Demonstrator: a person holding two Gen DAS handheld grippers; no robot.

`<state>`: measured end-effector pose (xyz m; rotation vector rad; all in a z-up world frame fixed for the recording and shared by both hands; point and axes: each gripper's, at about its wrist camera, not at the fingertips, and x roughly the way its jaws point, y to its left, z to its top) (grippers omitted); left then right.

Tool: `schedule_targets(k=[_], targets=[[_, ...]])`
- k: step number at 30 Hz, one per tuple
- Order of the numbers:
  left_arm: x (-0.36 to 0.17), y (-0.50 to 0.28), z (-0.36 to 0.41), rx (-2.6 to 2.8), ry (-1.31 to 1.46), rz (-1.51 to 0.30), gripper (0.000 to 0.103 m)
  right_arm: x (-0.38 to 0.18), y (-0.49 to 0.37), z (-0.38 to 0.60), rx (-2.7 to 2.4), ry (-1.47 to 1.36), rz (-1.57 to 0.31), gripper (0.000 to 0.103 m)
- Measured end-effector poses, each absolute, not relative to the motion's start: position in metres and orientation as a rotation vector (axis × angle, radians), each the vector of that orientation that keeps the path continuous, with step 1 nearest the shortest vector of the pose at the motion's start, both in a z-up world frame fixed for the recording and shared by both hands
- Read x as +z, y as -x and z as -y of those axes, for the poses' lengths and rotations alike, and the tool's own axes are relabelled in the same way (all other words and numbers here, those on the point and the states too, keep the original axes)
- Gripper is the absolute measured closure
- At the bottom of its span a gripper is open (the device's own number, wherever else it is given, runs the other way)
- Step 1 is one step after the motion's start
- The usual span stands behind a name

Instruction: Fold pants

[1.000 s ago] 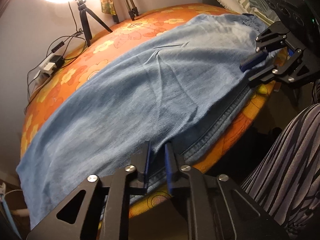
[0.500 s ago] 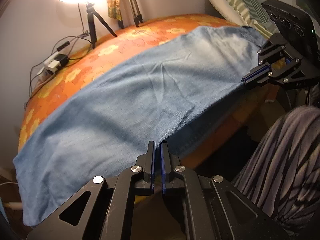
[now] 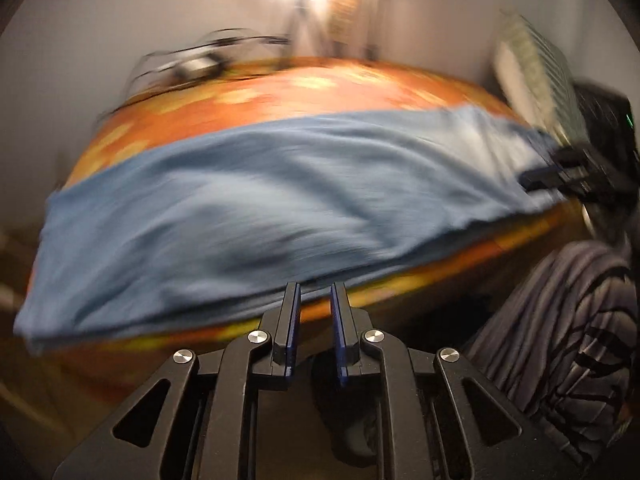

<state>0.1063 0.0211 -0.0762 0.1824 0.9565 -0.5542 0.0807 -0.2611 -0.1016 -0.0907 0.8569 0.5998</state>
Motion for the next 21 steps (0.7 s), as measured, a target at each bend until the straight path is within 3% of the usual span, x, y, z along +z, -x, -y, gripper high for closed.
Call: schedule_targets(k=[2, 3, 5, 8, 10, 13, 16, 21], targets=[[-0.075, -0.11, -0.048, -0.486, -0.123, -0.953, 0.081, -0.098, -0.086, 0.249, 0.632, 0.079, -0.837, 0.083], [-0.074, -0.111, -0.067, -0.435, -0.074, -0.949, 0.073, -0.098, -0.089, 0.243, 0.637, 0.083, -0.833, 0.081], [-0.073, -0.114, -0.1, -0.365, 0.012, -0.944, 0.066, -0.102, -0.097, 0.223, 0.645, 0.11, -0.833, 0.081], [-0.072, -0.12, -0.139, -0.279, 0.101, -0.942, 0.063, -0.111, -0.11, 0.198, 0.667, 0.131, -0.853, 0.081], [-0.073, -0.126, -0.168, -0.22, 0.174, -0.938, 0.054, -0.117, -0.12, 0.18, 0.686, 0.154, -0.865, 0.081], [-0.079, -0.135, -0.204, -0.16, 0.303, -0.935, 0.051, -0.121, -0.13, 0.163, 0.709, 0.165, -0.87, 0.081], [-0.09, -0.145, -0.233, -0.108, 0.44, -0.947, 0.042, -0.126, -0.136, 0.148, 0.741, 0.18, -0.892, 0.081], [-0.106, -0.161, -0.273, -0.044, 0.623, -0.962, 0.041, -0.125, -0.14, 0.136, 0.784, 0.201, -0.912, 0.081]])
